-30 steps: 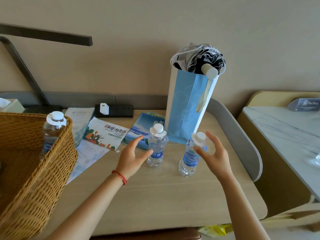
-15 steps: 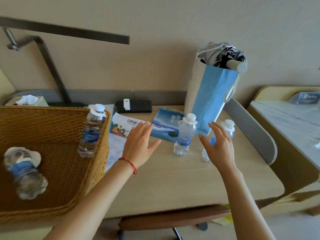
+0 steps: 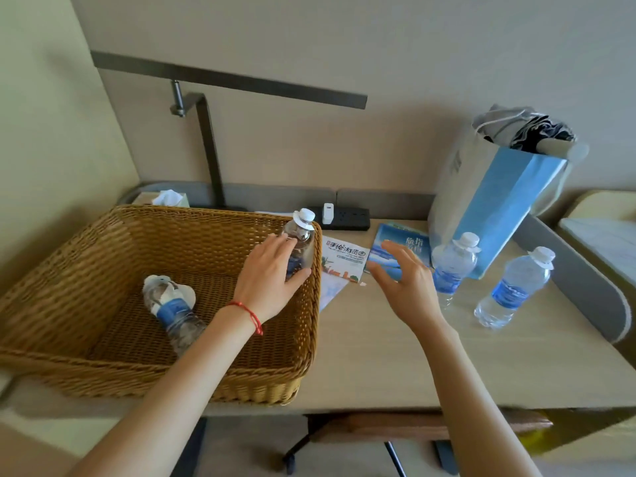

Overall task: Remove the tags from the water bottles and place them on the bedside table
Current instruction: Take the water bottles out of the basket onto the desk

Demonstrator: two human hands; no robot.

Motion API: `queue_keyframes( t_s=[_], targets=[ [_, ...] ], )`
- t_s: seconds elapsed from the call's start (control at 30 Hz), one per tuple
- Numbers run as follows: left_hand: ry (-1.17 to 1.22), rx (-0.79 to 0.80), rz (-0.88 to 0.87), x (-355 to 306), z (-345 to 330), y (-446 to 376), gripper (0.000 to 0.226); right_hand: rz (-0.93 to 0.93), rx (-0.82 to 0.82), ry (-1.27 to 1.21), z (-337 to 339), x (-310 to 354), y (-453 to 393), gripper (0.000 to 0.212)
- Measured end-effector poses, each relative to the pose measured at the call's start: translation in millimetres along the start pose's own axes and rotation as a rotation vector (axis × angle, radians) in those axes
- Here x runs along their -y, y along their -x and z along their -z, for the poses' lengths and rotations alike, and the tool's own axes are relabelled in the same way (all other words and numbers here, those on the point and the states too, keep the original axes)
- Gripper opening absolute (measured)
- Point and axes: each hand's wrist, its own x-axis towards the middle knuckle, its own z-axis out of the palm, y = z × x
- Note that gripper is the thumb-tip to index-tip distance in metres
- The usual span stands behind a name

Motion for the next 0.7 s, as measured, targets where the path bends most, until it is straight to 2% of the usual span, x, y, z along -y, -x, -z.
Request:
queue_keyframes(
  t_s=[0.23, 0.7],
  targets=[
    [-0.017, 0.020, 0.135, 44, 13, 5, 0.060, -0.002, 0.076, -0.055, -41, 17, -22, 0.045],
    [-0.032, 0.053, 0.343, 90, 4, -17, 0.061, -0.126, 0.238, -0.202, -117, -3, -116, 0.053]
  ],
)
